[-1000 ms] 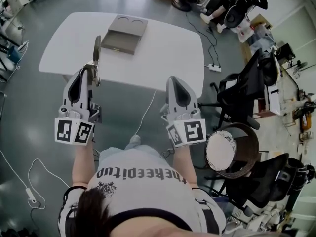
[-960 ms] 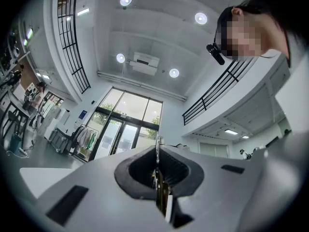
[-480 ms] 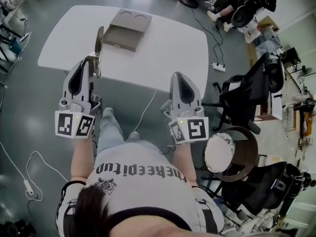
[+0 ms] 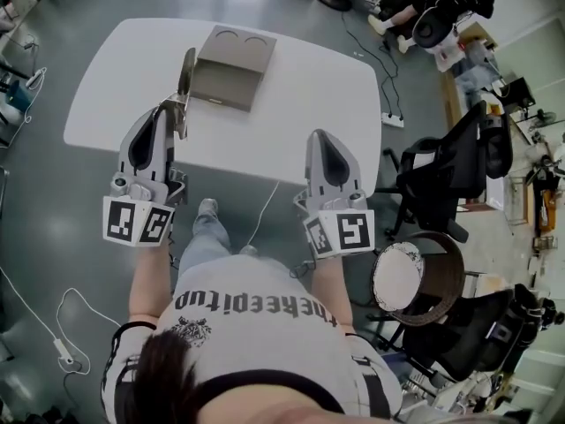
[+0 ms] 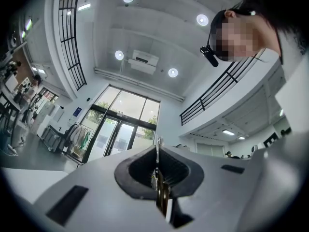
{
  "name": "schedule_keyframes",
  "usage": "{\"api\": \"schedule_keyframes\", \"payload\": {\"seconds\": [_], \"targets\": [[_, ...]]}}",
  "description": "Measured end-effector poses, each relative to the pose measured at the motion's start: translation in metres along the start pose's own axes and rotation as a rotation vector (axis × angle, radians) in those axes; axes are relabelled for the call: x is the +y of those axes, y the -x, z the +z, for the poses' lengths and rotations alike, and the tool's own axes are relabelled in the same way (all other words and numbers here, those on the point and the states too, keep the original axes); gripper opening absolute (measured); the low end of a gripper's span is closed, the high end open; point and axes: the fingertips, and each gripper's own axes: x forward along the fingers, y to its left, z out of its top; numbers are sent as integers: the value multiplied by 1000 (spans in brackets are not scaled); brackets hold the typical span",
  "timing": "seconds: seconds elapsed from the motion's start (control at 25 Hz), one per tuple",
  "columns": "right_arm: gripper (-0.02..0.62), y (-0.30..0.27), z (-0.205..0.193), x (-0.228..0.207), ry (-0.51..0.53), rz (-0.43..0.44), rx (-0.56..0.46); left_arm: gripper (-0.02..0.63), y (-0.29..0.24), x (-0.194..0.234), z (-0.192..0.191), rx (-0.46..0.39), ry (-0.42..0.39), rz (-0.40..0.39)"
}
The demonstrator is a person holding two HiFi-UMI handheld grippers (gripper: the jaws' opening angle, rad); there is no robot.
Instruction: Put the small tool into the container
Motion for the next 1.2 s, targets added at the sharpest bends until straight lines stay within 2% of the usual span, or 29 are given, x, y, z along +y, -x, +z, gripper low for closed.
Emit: {"api": "schedule_keyframes", "payload": {"seconds": [0.44,0.56,0.84,1.0,1.2], "targets": [[2,-107,-12,10,-20,-63,31,14,-69,88,-18,34,32,-84],[2,-127,-16,14,-26,-72,34,14,-79,100,-27,55,9,-128],[2,-156,-23,28,-18,-100,49,14,-100,119,-66,164,-145,-267],[2,-159,-28,26,-23,-131,66,14,-103,117,-124,344,-305,-403],[2,-159,-36,23,-15,-169,97,14,-112,97,-177,384,-477,-581]]}}
